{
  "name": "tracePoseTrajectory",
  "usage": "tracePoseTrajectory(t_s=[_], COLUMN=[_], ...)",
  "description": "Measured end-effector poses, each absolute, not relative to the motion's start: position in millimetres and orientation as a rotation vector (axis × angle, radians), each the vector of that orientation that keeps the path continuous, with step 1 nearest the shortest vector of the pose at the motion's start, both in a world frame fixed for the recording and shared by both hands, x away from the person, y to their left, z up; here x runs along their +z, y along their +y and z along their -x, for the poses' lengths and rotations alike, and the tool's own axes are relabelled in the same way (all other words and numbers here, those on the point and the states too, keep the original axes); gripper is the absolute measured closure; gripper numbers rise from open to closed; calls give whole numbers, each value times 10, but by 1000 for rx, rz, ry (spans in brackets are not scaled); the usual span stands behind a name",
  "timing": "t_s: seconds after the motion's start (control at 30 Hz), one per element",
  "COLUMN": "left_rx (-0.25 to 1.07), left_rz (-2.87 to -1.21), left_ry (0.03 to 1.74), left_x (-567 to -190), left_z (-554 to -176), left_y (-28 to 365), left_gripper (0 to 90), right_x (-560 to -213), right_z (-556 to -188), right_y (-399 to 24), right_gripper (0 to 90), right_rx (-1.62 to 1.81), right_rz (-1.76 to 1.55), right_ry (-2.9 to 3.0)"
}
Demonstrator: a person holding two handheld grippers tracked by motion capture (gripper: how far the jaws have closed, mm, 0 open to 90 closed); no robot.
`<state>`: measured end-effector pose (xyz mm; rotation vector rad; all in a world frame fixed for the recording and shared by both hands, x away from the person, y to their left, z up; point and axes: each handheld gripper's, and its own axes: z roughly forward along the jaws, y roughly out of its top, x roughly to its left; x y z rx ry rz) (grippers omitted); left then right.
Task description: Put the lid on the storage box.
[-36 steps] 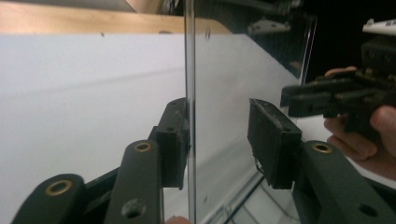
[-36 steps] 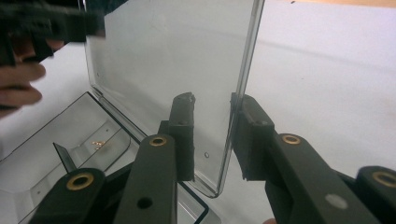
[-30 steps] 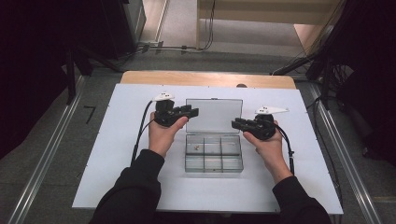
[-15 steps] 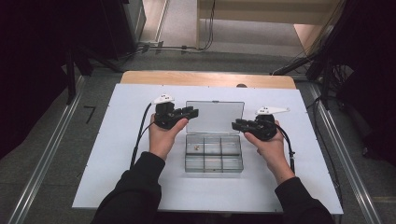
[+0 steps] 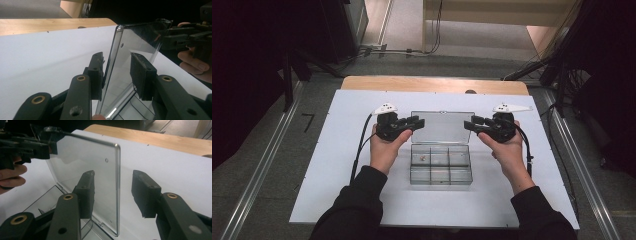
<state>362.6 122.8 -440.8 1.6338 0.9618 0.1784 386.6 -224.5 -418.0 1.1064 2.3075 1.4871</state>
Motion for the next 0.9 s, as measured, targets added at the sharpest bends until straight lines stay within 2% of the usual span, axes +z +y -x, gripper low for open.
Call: tracePoseTrajectory(t_s=[0.57, 0.73, 0.9], left_rx=[160, 167, 161], left_rz=[-1645, -1655, -1657], left_ry=[917, 917, 919], left_x=[-4402, -4401, -4402], left_z=[-3528, -3492, -3443], left_y=[1259, 1273, 1323], left_gripper=[625, 621, 546], right_x=[-4092, -4094, -4094], right_z=[-3747, -3706, -3664], right_y=[-2196, -2202, -2212], right_gripper=[627, 631, 636], right_rx=[1528, 1534, 1536], right_rz=[-1038, -1035, -1032], right_ry=[2330, 2324, 2321])
